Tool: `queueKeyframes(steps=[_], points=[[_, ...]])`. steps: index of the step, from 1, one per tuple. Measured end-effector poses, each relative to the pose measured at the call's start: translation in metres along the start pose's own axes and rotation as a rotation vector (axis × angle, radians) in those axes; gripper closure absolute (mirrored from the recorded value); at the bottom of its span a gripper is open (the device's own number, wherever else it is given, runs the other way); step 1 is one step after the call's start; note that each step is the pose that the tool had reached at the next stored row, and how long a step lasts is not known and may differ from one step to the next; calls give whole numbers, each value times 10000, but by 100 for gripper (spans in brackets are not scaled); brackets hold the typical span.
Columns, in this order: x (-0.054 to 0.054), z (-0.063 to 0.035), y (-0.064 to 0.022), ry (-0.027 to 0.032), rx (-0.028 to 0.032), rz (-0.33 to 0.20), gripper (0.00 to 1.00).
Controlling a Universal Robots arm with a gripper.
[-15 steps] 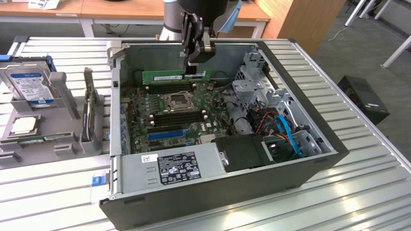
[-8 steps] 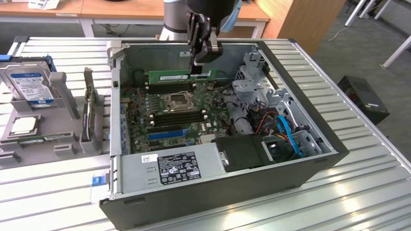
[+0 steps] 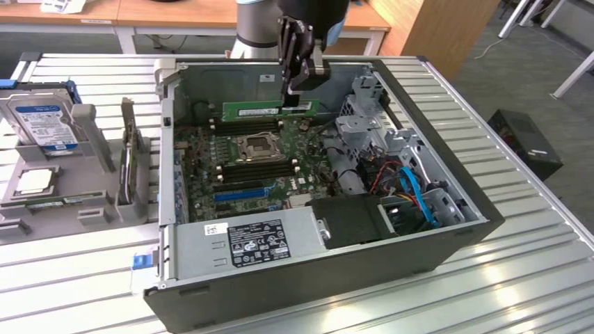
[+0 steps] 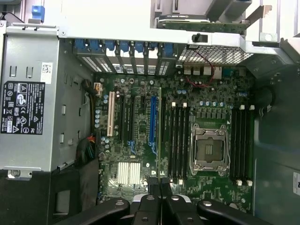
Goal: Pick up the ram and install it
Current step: 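Pick up the ram and move it above insertion slot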
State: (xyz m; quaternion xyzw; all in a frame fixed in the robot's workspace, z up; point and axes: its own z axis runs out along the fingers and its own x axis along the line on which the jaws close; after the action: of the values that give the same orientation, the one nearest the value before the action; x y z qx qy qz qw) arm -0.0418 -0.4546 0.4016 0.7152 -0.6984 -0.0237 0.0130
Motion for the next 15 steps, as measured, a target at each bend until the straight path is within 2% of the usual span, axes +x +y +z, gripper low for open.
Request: queueKeyframes(steps=[8, 15], points=[[-22, 2, -1, 0, -1, 0, 88], [-105, 6, -3, 0, 0, 0, 88]])
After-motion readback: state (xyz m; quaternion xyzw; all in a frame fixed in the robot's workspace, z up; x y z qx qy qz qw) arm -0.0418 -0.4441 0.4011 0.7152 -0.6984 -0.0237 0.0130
